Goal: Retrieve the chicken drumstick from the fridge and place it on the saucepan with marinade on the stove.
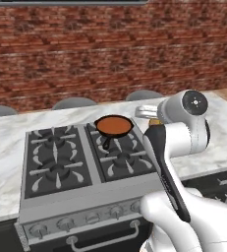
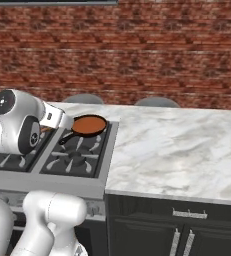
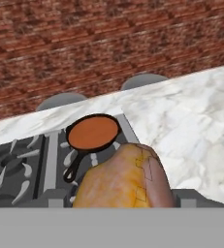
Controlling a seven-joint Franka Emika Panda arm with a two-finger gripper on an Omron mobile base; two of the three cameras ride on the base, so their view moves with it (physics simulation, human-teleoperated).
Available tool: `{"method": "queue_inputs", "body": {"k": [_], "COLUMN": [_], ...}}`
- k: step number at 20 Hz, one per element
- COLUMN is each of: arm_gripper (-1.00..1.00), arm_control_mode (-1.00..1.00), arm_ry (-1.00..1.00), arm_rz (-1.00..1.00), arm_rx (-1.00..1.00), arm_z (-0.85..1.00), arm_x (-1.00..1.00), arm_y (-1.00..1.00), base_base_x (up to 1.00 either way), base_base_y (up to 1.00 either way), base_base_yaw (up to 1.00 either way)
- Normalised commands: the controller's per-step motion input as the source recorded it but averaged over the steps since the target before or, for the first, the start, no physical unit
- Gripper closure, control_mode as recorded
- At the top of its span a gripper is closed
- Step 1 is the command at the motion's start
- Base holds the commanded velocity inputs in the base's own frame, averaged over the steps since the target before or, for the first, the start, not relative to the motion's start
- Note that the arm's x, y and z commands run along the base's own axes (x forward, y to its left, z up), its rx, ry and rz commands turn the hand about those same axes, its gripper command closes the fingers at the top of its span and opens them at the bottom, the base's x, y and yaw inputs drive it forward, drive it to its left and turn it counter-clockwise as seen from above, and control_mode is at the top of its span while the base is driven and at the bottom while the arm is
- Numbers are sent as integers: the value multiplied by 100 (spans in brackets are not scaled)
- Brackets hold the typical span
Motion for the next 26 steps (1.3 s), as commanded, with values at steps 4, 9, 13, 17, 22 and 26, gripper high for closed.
{"method": "queue_inputs", "body": {"k": [4, 9, 13, 17, 22, 26], "arm_gripper": [100, 100, 100, 100, 100, 100], "arm_control_mode": [100, -100, -100, -100, -100, -100], "arm_ry": [0, 3, 15, 25, 14, 2], "arm_rz": [0, 0, 0, 2, 3, 1], "arm_rx": [0, 0, 0, 0, 0, 0], "arm_z": [0, 0, -2, -15, -10, -9], "arm_x": [0, 10, 54, 56, 22, 6], "arm_y": [0, 0, 0, 0, 1, 1], "base_base_x": [43, 49, 0, 0, 0, 0], "base_base_y": [0, 0, 0, 0, 0, 0], "base_base_yaw": [0, 0, 0, 0, 0, 0]}}
